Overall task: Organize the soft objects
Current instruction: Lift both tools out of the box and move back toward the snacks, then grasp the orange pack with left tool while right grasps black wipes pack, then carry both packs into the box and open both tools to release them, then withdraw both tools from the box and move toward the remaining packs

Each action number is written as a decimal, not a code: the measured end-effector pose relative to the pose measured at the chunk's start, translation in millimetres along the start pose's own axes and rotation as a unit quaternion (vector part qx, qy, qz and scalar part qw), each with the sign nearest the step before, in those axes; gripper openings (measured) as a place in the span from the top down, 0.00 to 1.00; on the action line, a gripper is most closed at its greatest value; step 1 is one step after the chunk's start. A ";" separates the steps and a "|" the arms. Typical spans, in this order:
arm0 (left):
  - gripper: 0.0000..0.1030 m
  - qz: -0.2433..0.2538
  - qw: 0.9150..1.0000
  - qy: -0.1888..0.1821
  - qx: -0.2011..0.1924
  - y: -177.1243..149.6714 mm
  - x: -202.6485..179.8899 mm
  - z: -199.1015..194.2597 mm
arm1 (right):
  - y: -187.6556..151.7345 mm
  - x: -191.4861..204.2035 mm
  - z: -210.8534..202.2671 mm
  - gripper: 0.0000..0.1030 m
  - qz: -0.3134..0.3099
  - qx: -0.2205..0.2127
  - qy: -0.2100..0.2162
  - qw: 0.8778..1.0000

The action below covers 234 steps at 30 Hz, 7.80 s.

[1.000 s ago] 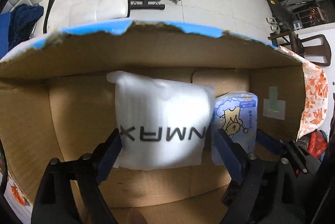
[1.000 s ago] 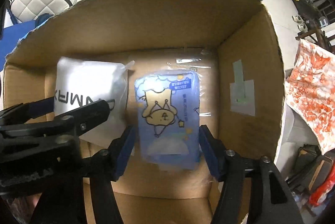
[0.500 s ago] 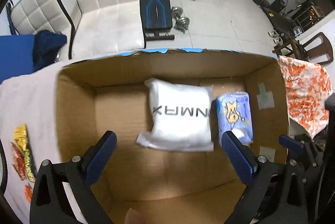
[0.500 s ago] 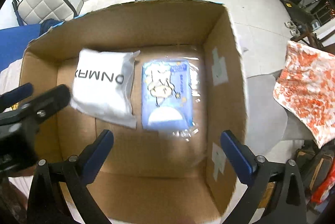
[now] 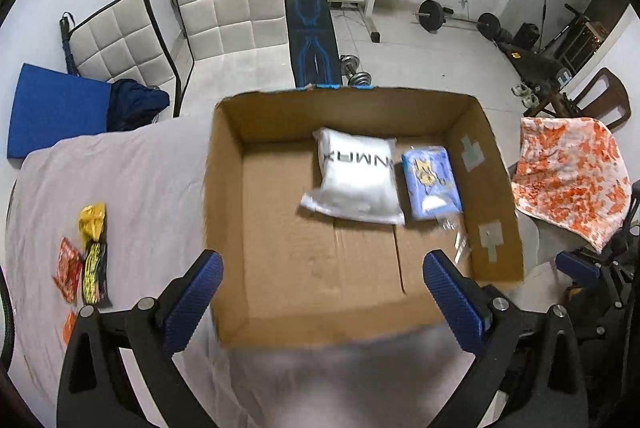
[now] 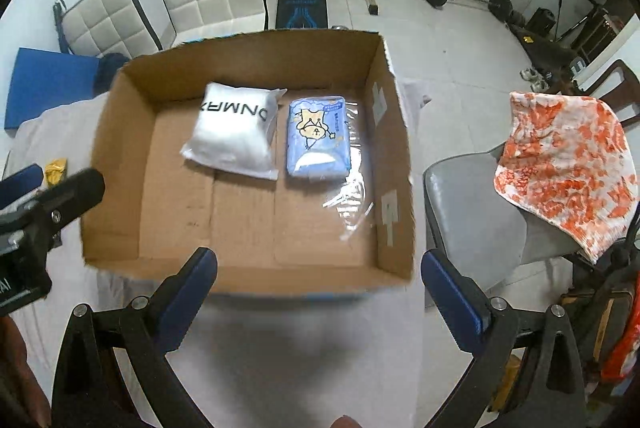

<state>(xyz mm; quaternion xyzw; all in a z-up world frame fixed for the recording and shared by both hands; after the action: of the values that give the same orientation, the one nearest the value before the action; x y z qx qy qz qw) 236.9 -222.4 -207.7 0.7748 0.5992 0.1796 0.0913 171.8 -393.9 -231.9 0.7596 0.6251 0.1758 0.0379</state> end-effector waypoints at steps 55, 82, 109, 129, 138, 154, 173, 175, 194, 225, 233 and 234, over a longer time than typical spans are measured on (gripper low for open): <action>0.00 -0.273 0.932 0.065 0.231 -221.0 416.8 128.2 | -35.3 446.5 184.0 0.00 -0.095 0.188 0.144 0.967; 0.26 -0.244 0.915 0.046 0.318 -242.0 403.1 247.7 | -13.2 513.0 359.8 0.10 -0.080 0.292 0.062 0.951; 0.65 -0.249 0.917 0.065 0.304 -239.5 404.9 242.5 | -33.6 543.2 367.8 0.43 -0.114 0.297 0.025 0.948; 0.66 -0.263 0.934 0.070 0.233 -209.6 420.3 152.4 | -69.0 510.4 287.3 0.50 -0.147 0.272 0.070 0.948; 0.66 -0.254 0.951 0.049 0.171 -182.4 405.1 80.1 | -58.5 478.0 192.9 0.50 -0.153 0.219 0.138 0.954; 0.66 -0.150 0.986 -0.060 0.046 -65.0 257.8 -39.9 | -12.2 295.0 24.0 0.50 -0.054 0.094 0.166 0.980; 0.66 -0.022 0.987 -0.097 0.125 44.4 49.9 42.9 | 15.5 4.6 43.0 0.50 0.074 0.093 0.050 0.992; 0.66 -0.016 0.986 -0.087 0.138 54.1 39.9 62.8 | 17.1 -8.8 57.1 0.50 0.069 0.104 0.042 0.991; 0.65 0.044 0.977 -0.005 0.208 81.7 -9.0 179.0 | 20.3 -31.9 162.5 0.49 0.030 0.202 0.024 0.979; 0.05 0.032 0.990 0.001 0.134 74.2 10.4 114.7 | 50.9 -6.0 115.6 0.00 0.038 0.147 0.033 0.988; 0.05 0.025 0.996 -0.013 0.087 35.8 7.7 55.6 | 36.5 -3.1 76.9 0.00 0.029 0.100 0.033 0.994; 0.05 0.026 0.996 -0.012 0.080 30.8 8.0 48.5 | 34.4 -1.4 69.3 0.00 0.024 0.092 0.029 0.995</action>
<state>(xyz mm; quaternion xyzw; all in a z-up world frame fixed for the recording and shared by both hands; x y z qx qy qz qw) 285.0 -219.3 -240.0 0.7971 0.5902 0.1241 0.0310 225.6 -391.5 -287.4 0.7692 0.6210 0.1406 -0.0544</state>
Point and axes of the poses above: each gripper's, at about its wrist camera, not at the fingertips, and z roughly the way its jaws point, x to its left, y to its top, the point moved 6 cm from there along z, roughly the way its jaws point, and after that the axes turned 15 degrees about y, right-handed, at the moved point
